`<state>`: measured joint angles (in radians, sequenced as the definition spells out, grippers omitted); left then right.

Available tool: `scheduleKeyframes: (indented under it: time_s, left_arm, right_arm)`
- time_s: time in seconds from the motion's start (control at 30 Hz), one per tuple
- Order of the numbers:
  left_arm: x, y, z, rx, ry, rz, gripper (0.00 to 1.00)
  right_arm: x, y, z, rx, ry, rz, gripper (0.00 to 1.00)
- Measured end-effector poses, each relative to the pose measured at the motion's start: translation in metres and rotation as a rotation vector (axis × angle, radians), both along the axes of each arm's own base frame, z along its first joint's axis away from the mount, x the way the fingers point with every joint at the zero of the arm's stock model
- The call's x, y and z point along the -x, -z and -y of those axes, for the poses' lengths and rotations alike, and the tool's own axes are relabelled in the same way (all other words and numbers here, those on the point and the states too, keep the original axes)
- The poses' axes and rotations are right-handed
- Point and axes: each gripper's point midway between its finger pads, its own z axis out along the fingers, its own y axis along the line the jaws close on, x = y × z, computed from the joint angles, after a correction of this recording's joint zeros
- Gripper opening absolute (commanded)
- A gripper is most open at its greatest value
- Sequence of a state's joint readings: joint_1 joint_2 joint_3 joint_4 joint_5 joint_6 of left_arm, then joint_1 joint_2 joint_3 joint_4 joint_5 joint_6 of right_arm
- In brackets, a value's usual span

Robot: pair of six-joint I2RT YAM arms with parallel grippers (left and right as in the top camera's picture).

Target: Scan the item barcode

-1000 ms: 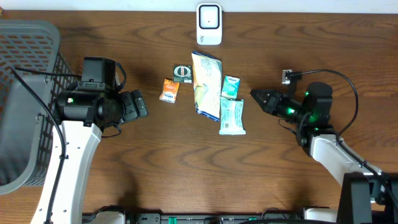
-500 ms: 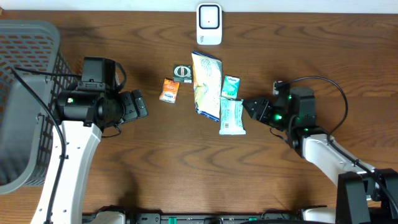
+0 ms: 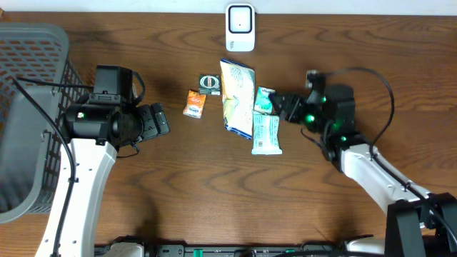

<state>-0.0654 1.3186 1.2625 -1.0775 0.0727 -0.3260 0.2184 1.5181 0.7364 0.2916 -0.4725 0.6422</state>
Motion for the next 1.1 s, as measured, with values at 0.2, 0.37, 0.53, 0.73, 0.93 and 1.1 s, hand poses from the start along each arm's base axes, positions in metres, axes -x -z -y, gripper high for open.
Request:
scheduleKeyframes:
  time_s: [0.2,0.37,0.53,0.73,0.93,1.1]
  left_arm:
    - [0.0,0.0,0.0,0.0,0.0,0.0,0.98]
    - [0.0,0.0,0.0,0.0,0.0,0.0,0.98]
    - [0.0,0.0,0.0,0.0,0.0,0.0,0.98]
    - [0.0,0.0,0.0,0.0,0.0,0.0,0.98]
    - [0.0,0.0,0.0,0.0,0.0,0.0,0.98]
    - [0.0,0.0,0.0,0.0,0.0,0.0,0.98]
  right_arm:
    - [-0.022,-0.012,-0.012,0.035,-0.014,0.011,0.62]
    - [-0.019,0.041,-0.013,0.128,-0.045,-0.163,0.68]
    - [0.0,0.088,-0.007,0.199,-0.076,-0.308,0.74]
    - [0.01,0.094,-0.007,0.229,-0.126,-0.329,0.98]
    - [0.017,0.101,-0.006,0.289,-0.137,-0.339,0.99]
    - [0.016,0.104,-0.003,0.319,-0.121,-0.337,0.95]
